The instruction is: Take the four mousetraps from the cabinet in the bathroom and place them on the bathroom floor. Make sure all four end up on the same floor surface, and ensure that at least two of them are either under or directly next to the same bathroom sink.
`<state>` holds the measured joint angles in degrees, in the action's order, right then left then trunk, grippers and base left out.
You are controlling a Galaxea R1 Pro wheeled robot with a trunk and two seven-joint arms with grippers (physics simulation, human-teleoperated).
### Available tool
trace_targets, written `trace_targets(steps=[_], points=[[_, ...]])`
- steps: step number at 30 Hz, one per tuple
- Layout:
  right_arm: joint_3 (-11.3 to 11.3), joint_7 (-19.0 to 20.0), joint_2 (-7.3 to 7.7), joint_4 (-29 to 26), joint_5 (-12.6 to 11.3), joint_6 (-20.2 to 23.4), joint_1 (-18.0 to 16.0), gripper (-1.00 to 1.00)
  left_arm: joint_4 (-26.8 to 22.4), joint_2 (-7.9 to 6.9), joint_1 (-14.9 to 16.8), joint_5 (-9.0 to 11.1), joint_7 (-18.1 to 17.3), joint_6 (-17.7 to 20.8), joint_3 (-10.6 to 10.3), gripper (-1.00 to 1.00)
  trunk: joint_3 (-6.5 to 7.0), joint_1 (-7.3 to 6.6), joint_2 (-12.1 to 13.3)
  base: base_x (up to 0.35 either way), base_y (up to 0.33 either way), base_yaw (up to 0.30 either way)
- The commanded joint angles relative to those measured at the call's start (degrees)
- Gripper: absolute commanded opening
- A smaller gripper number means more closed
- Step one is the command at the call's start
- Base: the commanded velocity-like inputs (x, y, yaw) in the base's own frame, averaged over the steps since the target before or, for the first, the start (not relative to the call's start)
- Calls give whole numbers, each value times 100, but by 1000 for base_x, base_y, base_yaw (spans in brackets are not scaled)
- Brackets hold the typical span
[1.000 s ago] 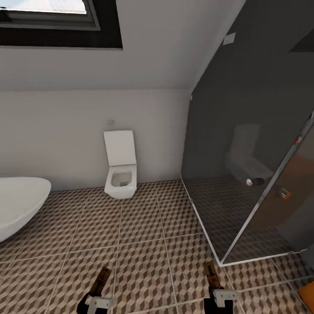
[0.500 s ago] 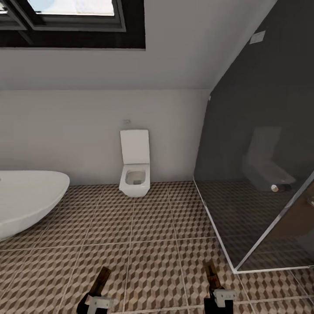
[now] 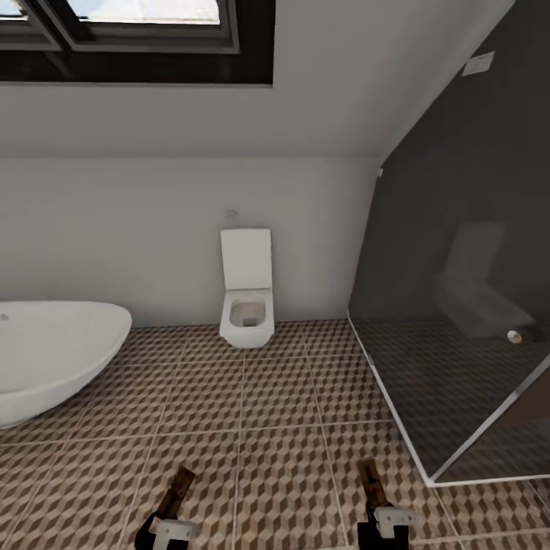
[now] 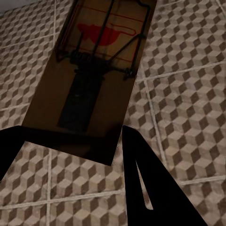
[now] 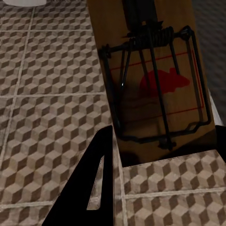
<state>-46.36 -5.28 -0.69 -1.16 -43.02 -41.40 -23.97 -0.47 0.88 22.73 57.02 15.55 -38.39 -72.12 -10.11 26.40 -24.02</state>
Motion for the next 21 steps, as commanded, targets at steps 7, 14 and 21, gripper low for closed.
trace_targets(steps=[7,14,21], points=[[-49,-52,-2,1,-5,-8,-4,-100,-6,0,3,-24,80,7,-48,-100,-11,5,-10,188,140,0],[-49,-52,-4,1,-5,-8,-3,-100,-6,18,3,-24,80,7,-48,-100,-11,5,-10,199,139,0],[-49,-52,-10,1,-5,-8,-3,-100,-6,26,3,-24,80,7,-48,-100,-11,5,-10,178,112,0]])
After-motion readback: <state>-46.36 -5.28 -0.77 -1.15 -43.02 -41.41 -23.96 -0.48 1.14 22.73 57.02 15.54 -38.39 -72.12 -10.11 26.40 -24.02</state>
